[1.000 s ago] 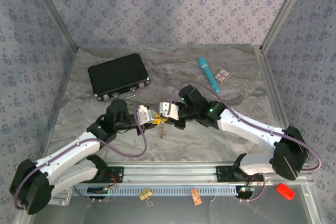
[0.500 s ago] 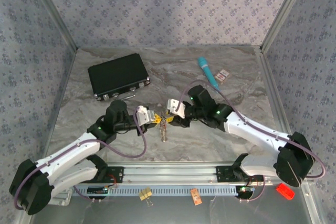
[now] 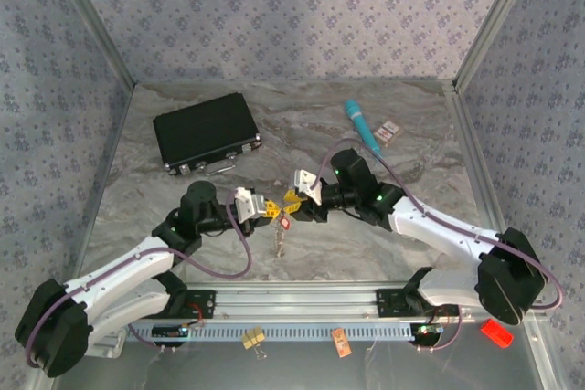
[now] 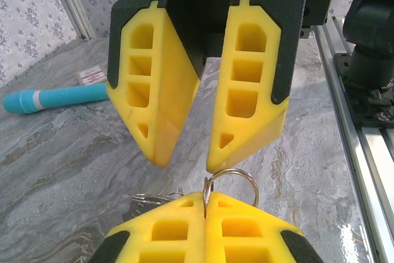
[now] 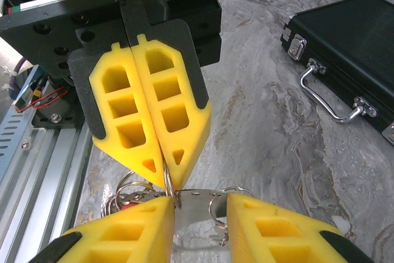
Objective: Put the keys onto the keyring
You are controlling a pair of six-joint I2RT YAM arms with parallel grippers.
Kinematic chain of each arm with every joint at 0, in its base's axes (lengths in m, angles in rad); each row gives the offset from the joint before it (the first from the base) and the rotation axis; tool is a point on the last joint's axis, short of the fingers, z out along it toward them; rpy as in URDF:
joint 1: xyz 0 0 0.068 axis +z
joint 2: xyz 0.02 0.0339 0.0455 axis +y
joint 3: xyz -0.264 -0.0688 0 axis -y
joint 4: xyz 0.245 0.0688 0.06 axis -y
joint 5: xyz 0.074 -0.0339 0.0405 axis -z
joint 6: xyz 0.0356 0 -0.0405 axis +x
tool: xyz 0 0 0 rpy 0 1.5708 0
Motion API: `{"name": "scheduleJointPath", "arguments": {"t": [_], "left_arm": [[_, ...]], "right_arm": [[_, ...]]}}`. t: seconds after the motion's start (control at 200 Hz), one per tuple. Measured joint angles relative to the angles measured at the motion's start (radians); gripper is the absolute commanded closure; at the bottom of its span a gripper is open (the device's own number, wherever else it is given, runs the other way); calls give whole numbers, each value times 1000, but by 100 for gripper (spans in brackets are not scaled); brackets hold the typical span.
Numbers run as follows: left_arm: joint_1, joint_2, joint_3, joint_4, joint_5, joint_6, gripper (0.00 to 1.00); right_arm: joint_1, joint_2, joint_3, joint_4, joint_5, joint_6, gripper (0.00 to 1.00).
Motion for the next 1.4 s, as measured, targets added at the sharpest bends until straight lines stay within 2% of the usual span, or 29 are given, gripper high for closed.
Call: {"name": "scheduleJointPath", "arguments": {"t": [0.145,0.275,0.49,0.7,1.169,1.319,1.399], "left_arm": [[0,0,-5,2,-1,0,100],[0,0,-5,2,-5,1,100],[0,0,-5,2,-9,4,100],[0,0,-5,2,-9,5,100],[0,0,-5,2,-9,12,100],[0,-6,-5,2,-8,12,100],[0,-8,-5,1,-8,12,100]], "right_arm": [[-1,0,-7,5,4,11,70],[-13,-24,-24,1,28,35,63],[-14,-103,-24,-72,35,101,61],[11,-112,-24,-86,55,181,59],[15,-29,-10,-87,29,231,70],[18,-18,5,-87,17,230,78],[19,-7,14,-90,14,220,85]]}}
